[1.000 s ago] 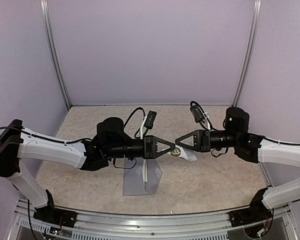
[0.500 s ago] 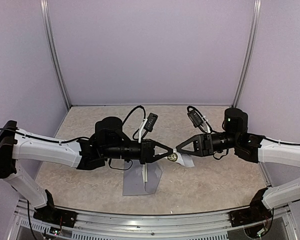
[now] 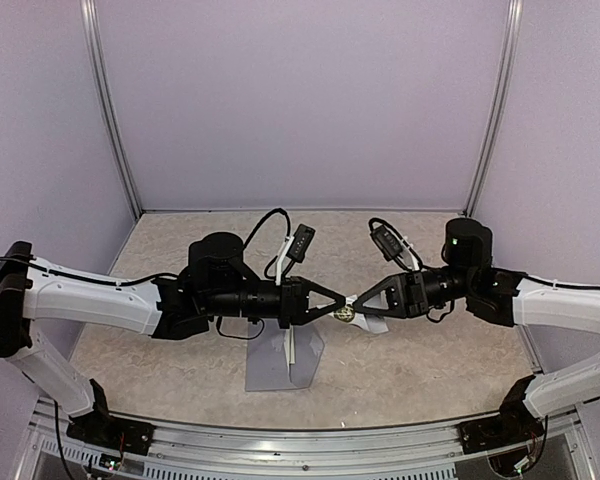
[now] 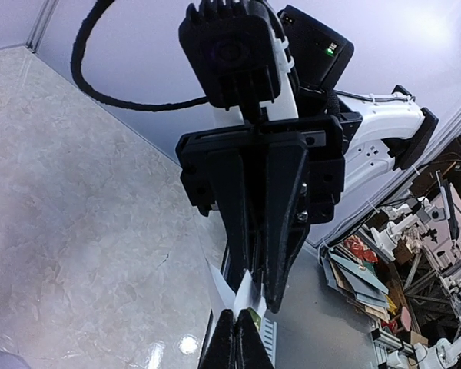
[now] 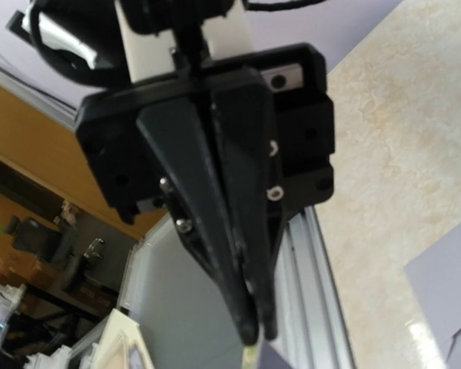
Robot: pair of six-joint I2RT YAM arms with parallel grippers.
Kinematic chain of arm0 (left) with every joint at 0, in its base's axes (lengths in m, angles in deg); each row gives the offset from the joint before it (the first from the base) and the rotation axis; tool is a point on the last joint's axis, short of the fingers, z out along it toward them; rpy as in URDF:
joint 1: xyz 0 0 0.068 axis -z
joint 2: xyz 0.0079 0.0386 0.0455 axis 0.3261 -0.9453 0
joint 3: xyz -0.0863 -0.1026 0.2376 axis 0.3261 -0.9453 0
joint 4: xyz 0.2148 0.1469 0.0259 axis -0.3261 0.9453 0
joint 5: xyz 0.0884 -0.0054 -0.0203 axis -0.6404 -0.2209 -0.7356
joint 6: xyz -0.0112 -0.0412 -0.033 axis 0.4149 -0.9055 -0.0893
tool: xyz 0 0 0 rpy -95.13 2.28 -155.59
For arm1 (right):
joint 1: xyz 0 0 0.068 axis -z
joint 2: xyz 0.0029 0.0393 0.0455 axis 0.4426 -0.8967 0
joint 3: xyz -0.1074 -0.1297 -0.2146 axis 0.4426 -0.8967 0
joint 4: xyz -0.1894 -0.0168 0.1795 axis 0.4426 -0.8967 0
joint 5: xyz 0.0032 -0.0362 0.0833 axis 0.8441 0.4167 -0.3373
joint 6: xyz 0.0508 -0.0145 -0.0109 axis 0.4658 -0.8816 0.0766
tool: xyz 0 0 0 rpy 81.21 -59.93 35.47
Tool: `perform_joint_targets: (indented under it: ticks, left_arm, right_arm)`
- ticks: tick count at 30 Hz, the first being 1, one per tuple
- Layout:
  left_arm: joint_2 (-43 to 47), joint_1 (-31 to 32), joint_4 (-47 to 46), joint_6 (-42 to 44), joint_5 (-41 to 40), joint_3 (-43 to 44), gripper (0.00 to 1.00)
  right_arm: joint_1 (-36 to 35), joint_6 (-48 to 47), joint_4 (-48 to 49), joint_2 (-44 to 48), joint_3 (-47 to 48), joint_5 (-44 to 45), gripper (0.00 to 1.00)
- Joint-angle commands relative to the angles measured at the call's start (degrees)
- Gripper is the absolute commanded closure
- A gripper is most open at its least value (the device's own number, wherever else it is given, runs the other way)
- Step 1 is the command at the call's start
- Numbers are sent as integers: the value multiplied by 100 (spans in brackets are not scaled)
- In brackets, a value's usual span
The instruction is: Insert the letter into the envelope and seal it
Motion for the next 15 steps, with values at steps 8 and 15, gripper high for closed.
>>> perform_joint_targets:
  ticks: [8,15]
  left_arm:
    - [178,9,5,156,-191,-18,100]
    - [156,9,-96,129,-495,-60,79]
  right_arm:
    - [-115,101,587,78,-143,-309,100]
    - [-116,122,509,207,-138,18,100]
